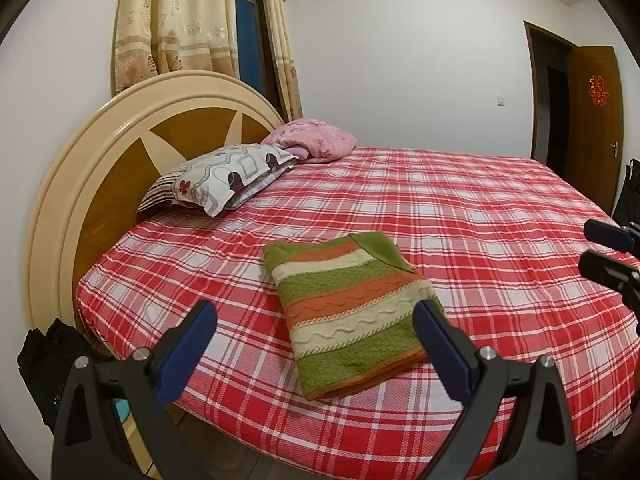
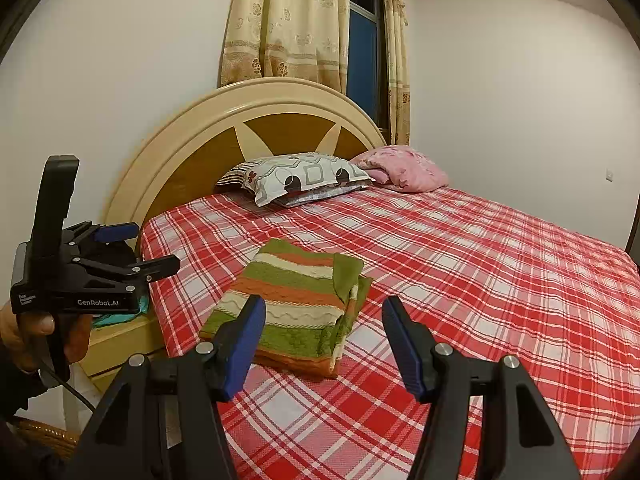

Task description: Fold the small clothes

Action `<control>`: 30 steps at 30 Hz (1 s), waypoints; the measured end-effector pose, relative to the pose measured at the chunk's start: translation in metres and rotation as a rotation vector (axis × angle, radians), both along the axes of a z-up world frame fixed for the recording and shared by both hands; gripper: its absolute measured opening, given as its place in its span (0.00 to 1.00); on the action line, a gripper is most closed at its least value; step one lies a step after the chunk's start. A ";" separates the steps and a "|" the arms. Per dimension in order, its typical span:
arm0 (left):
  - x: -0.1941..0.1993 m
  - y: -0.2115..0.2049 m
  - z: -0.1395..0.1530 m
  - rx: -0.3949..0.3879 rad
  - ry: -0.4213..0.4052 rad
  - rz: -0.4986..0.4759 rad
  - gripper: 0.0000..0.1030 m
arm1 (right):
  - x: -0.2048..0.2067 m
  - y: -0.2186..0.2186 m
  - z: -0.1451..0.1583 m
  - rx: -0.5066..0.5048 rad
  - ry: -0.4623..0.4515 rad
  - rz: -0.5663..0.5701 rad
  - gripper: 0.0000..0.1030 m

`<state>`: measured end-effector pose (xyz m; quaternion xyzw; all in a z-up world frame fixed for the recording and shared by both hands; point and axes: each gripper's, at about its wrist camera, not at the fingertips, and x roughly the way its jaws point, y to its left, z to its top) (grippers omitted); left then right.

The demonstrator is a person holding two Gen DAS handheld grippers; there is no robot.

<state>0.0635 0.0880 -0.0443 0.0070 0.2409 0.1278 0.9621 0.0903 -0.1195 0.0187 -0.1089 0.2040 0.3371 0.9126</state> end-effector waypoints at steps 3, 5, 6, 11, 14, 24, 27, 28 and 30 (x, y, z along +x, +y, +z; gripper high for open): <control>-0.001 0.000 0.000 0.000 -0.002 0.001 0.98 | -0.001 0.000 0.001 0.003 -0.001 -0.001 0.60; -0.001 0.000 0.000 -0.001 -0.001 -0.001 0.98 | -0.001 0.000 0.000 0.003 0.000 0.000 0.60; -0.001 0.000 0.001 -0.001 0.000 -0.001 0.98 | -0.001 0.001 -0.001 0.002 0.002 0.000 0.60; -0.002 -0.002 0.001 -0.002 -0.001 -0.002 0.98 | -0.001 0.001 -0.002 0.003 0.005 0.003 0.60; -0.002 -0.004 0.001 0.004 -0.005 -0.002 0.98 | -0.001 0.001 -0.002 0.004 0.002 0.001 0.60; -0.006 -0.011 0.008 0.026 -0.030 -0.004 1.00 | -0.004 -0.003 0.002 0.031 -0.012 -0.010 0.60; -0.007 -0.012 0.009 0.026 -0.032 -0.004 1.00 | -0.004 -0.003 0.002 0.033 -0.014 -0.009 0.60; -0.007 -0.011 0.009 0.024 -0.032 -0.006 1.00 | -0.005 -0.003 0.002 0.034 -0.014 -0.008 0.60; -0.007 -0.011 0.010 0.026 -0.034 -0.002 1.00 | -0.005 -0.002 0.002 0.035 -0.016 -0.007 0.60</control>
